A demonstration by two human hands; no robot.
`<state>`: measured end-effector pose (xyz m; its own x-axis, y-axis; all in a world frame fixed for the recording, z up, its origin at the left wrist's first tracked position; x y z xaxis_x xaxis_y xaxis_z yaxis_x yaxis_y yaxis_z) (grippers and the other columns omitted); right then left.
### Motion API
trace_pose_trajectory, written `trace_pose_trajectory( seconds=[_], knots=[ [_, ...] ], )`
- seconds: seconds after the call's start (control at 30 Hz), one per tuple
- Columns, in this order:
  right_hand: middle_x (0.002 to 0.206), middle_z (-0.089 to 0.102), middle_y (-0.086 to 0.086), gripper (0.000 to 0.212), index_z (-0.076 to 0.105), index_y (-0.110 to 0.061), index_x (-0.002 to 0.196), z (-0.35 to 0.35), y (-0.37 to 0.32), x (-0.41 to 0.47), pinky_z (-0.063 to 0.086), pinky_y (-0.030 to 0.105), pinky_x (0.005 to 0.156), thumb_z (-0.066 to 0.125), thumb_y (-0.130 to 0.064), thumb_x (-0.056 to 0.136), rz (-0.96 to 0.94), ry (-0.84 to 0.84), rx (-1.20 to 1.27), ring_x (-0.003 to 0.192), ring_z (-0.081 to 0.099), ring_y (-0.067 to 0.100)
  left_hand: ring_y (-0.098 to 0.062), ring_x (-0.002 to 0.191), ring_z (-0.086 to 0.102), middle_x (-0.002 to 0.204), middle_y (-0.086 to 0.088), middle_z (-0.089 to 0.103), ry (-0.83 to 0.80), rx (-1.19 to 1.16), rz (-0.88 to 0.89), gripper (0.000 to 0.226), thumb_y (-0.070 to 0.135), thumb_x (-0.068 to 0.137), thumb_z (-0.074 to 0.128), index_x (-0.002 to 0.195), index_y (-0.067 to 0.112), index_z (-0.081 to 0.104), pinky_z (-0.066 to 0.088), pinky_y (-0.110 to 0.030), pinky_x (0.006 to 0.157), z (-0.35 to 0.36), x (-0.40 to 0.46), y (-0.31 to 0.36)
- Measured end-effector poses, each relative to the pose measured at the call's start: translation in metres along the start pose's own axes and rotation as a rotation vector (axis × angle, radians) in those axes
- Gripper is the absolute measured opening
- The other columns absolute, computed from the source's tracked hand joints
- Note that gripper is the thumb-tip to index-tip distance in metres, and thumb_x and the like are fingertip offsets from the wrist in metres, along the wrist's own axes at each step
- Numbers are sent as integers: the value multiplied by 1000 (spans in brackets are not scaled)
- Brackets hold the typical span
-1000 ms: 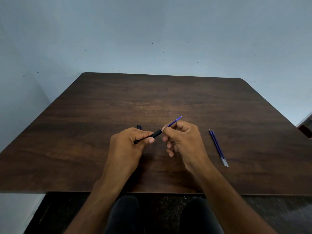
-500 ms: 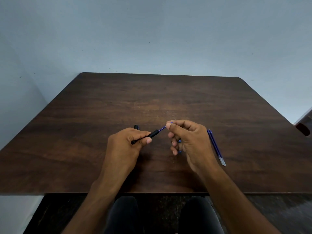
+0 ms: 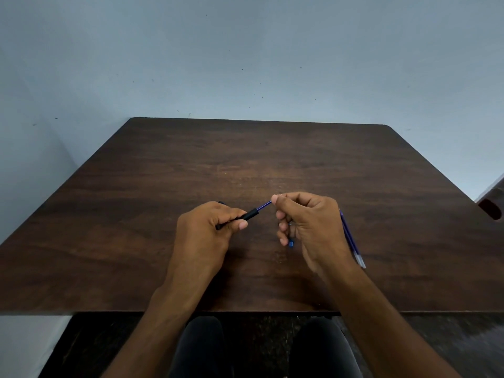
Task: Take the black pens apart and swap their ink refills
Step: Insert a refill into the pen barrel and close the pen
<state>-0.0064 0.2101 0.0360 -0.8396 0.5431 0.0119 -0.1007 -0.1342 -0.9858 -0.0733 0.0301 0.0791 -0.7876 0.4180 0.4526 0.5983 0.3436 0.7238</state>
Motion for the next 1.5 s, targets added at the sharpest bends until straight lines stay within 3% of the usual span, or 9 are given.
trace_pose_trajectory(
  seconds=[0.3, 0.43, 0.6, 0.73, 0.87, 0.97, 1.1, 1.3, 1.5],
  knots=[
    [64, 68, 11, 11, 78, -2, 82, -17, -11, 5, 44, 25, 39, 81, -12, 81, -1, -2, -53, 44, 50, 17, 0, 82, 63, 81, 16, 70, -3, -47, -49, 22, 11, 75, 79, 91, 26, 78, 47, -11, 73, 4, -2, -9],
    [60, 67, 13, 8, 74, 2, 77, -42, -20, 9, 42, 25, 35, 74, -2, 85, 4, 102, -352, 38, 47, 17, 2, 83, 63, 82, 17, 71, 8, -58, -49, 23, 11, 75, 79, 92, 27, 78, 45, -6, 73, 5, -2, -10],
    [57, 66, 13, 39, 67, 0, 69, -44, -4, 7, 46, 26, 43, 79, -35, 83, 262, 69, -936, 33, 52, 21, 1, 83, 64, 81, 19, 70, 16, -59, -16, 26, 10, 75, 79, 93, 29, 77, 42, -4, 73, 5, -3, -6],
    [45, 59, 10, 51, 58, -5, 75, -33, 13, 6, 55, 30, 63, 79, -51, 78, 417, -3, -1179, 53, 58, 25, 7, 86, 62, 83, 25, 67, 1, -19, -20, 26, 11, 74, 79, 94, 28, 77, 41, -1, 75, 7, -2, -7],
    [73, 61, 12, 48, 53, -8, 74, -32, 18, 10, 56, 32, 72, 77, -48, 81, 493, -31, -1260, 66, 62, 26, 5, 85, 63, 84, 22, 68, -14, -14, -31, 25, 10, 74, 79, 94, 26, 78, 42, -2, 74, 8, -4, -8],
    [63, 68, 9, 35, 63, -4, 71, -37, 19, 9, 53, 26, 44, 78, -33, 83, 459, 0, -1091, 38, 60, 17, 4, 86, 63, 84, 21, 69, -26, -24, -37, 26, 11, 74, 79, 93, 28, 77, 42, -3, 74, 8, -4, -7],
    [54, 64, 13, 29, 63, 4, 66, -43, 20, 3, 44, 23, 32, 68, -12, 90, 393, 43, -600, 26, 49, 17, 5, 86, 62, 83, 21, 68, -25, -29, -33, 28, 9, 72, 80, 92, 28, 77, 42, -3, 74, 5, -6, -9],
    [76, 74, 26, 22, 67, 5, 85, -38, 14, -6, 57, 33, 45, 54, -8, 98, 315, 12, 50, 48, 64, 22, 6, 85, 62, 83, 22, 69, -46, -25, -33, 31, 11, 72, 81, 92, 34, 76, 42, -3, 74, 9, -9, -11],
    [90, 75, 31, 15, 69, 4, 91, -30, 8, -8, 62, 38, 60, 56, -2, 95, 208, -8, 275, 72, 75, 36, 3, 86, 62, 84, 22, 69, -55, 2, -17, 28, 11, 71, 81, 91, 31, 77, 44, -6, 75, 12, -8, -8]
  ],
)
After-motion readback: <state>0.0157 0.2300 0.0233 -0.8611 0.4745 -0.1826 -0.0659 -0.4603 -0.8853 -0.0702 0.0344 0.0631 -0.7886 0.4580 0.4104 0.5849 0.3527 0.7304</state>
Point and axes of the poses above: each hand's wrist, its own x-axis towards the middle knuckle, its own z-axis out of the palm, y = z × x, the point moved 10 cm from there along x, towards the middle knuckle
